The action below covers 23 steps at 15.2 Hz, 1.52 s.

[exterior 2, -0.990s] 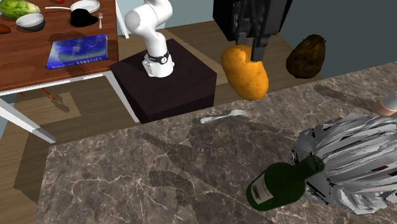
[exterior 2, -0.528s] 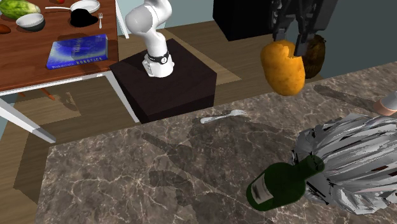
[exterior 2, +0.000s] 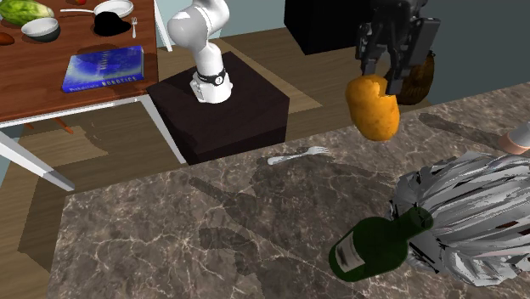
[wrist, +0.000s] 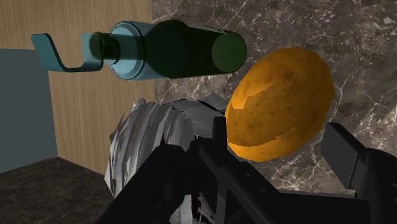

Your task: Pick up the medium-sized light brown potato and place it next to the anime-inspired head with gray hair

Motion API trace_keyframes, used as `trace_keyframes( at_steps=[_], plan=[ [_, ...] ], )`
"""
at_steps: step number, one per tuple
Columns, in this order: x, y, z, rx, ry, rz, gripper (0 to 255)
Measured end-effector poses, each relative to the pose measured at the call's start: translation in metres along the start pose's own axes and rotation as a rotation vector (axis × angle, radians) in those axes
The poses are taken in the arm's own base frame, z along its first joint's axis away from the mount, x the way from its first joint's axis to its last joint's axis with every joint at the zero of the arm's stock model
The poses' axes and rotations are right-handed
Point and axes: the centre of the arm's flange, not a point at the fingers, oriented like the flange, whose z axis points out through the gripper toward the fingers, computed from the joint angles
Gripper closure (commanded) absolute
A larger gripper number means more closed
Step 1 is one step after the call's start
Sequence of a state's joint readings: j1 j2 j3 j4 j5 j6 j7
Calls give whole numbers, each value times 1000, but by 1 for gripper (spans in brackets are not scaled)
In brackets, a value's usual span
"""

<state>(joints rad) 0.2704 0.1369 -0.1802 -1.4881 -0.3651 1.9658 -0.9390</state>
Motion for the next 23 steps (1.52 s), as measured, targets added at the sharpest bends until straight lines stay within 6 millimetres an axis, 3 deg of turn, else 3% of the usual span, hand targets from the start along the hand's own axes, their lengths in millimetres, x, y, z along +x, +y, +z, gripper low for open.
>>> trace_keyframes(
  at_steps=[23],
  plan=[
    [17, -57, 108, 0, 0, 0, 255]
  ],
)
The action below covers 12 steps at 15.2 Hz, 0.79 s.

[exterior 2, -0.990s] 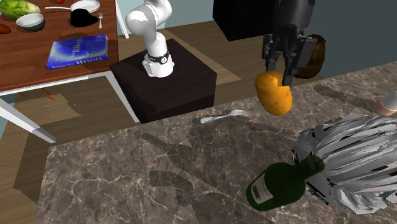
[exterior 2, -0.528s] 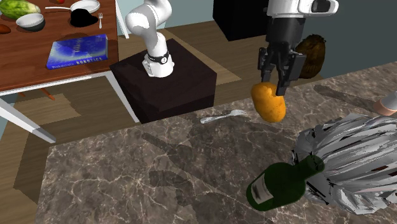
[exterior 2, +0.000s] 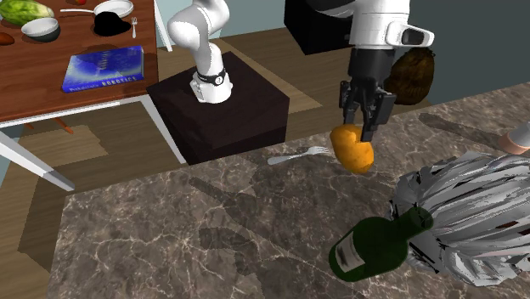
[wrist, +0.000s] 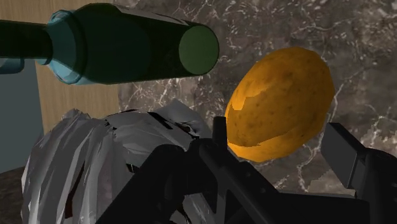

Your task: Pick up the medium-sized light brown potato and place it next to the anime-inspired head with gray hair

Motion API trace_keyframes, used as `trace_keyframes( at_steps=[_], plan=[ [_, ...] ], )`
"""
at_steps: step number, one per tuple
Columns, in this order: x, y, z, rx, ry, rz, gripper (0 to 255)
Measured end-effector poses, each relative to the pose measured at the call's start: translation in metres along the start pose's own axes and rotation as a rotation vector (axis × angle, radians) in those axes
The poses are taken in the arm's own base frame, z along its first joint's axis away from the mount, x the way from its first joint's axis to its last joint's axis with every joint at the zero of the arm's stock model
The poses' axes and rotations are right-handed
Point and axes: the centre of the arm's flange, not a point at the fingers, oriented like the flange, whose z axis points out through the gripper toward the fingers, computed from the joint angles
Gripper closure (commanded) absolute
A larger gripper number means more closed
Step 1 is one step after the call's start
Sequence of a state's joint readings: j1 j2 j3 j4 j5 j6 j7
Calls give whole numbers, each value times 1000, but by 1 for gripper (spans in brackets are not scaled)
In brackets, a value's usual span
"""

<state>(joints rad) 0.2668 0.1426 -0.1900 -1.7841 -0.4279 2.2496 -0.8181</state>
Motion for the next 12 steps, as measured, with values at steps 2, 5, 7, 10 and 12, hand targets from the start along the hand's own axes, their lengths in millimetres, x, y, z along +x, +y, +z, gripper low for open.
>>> trace_keyframes(
  at_steps=[2, 5, 7, 10, 12],
  plan=[
    [1, -4, 7, 0, 0, 0, 255],
    [3, -11, 21, 0, 0, 0, 255],
    [5, -17, 30, 0, 0, 0, 255],
    [7, -25, 45, 0, 0, 0, 255],
    [8, -31, 54, 0, 0, 0, 255]
  ],
)
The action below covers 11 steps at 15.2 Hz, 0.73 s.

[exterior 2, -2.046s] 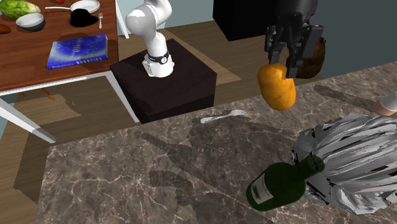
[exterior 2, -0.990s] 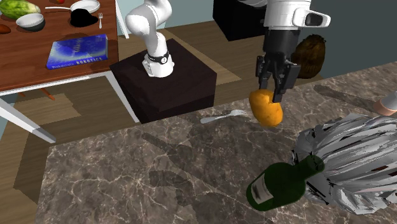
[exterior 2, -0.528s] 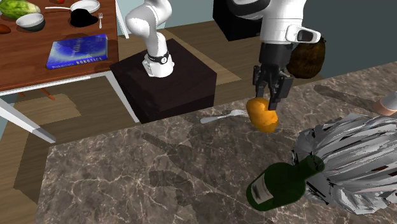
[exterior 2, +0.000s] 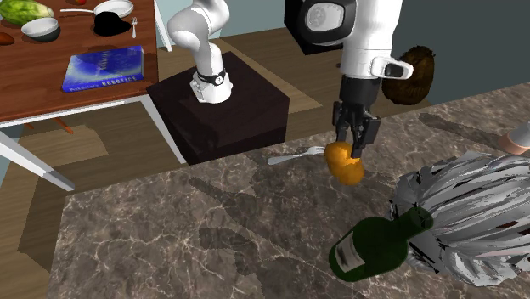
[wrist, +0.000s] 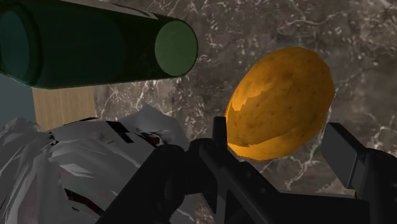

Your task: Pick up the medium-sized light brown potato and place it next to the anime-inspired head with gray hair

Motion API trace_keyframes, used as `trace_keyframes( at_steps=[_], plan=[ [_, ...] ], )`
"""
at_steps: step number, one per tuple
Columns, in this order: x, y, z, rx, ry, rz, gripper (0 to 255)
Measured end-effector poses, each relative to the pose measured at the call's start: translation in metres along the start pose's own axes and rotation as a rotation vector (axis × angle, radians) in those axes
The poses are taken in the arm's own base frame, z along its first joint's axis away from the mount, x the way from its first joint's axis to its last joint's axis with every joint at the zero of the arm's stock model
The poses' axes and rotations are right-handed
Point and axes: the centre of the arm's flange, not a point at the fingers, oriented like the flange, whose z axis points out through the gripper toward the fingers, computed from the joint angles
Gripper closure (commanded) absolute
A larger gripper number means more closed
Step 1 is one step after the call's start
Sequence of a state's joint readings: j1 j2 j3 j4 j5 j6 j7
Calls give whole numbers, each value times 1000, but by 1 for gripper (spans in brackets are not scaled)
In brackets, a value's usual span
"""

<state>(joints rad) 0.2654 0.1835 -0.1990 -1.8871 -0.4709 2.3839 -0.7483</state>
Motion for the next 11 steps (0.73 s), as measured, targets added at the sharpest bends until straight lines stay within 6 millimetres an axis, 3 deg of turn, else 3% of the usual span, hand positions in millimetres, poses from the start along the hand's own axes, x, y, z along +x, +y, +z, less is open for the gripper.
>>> trace_keyframes(
  at_steps=[11],
  plan=[
    [7, -26, 51, 0, 0, 0, 255]
  ],
)
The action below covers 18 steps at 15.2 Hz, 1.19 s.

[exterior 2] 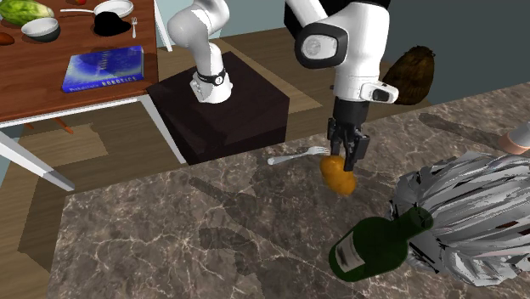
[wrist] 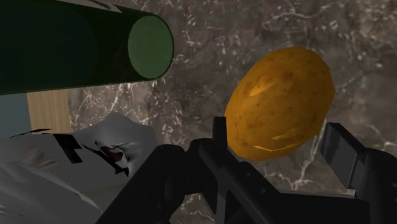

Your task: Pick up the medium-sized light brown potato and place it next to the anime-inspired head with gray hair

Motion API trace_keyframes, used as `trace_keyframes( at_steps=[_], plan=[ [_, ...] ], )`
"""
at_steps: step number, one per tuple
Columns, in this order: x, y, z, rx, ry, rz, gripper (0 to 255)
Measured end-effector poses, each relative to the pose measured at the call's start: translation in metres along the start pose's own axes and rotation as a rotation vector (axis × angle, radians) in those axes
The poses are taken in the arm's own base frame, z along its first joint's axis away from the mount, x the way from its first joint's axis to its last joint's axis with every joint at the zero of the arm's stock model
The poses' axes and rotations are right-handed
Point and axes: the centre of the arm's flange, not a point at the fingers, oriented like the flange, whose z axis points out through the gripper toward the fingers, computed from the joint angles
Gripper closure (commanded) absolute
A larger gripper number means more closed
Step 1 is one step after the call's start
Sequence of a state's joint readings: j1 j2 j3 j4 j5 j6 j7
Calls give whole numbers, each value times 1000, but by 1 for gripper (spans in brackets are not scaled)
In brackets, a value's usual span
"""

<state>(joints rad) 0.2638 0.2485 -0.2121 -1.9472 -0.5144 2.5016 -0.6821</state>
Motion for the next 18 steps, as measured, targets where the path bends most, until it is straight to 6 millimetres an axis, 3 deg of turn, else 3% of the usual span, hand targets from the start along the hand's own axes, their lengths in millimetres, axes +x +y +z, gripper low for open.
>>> trace_keyframes(
  at_steps=[12, 18],
  plan=[
    [7, -25, 47, -13, 8, 5, 255],
    [8, -27, 55, -14, 8, 6, 255]
  ],
)
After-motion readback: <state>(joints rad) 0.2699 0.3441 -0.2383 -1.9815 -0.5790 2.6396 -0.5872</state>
